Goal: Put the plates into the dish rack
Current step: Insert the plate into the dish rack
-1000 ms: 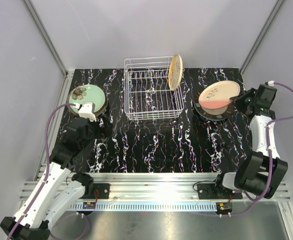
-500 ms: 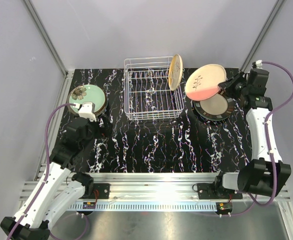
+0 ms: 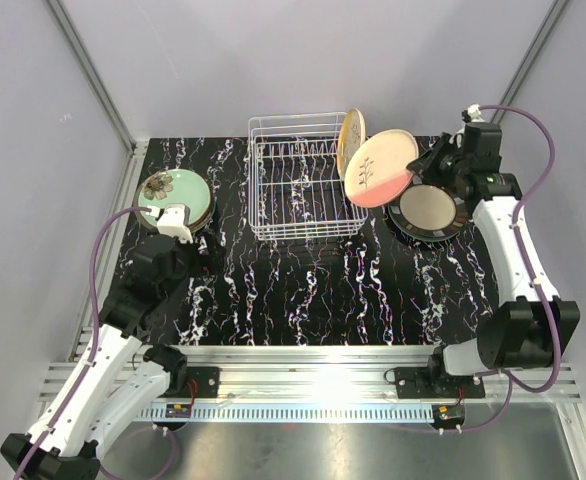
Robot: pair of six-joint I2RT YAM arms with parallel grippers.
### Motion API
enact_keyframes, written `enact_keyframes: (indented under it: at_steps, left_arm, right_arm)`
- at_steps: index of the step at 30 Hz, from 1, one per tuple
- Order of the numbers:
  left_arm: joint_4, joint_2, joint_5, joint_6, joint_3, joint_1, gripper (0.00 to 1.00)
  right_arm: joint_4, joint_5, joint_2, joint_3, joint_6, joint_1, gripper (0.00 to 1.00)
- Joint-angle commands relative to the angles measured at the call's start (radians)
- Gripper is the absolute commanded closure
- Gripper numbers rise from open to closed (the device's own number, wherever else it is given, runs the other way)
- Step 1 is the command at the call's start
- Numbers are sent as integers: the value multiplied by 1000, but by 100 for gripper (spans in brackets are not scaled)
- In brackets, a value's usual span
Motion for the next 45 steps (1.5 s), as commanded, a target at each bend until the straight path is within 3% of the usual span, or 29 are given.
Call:
enact_keyframes:
  at_steps: [1, 21, 45]
  left_arm:
    - [29, -5, 12, 4, 46, 0, 1]
    - [26, -6, 7, 5, 46, 0, 1]
    - [27, -17, 9, 5, 46, -9, 1]
  right_arm:
    - [111, 16, 7, 112, -11, 55, 100]
    - [-72, 372, 271, 431, -187, 302, 100]
    - [-208, 772, 498, 715, -296, 469, 100]
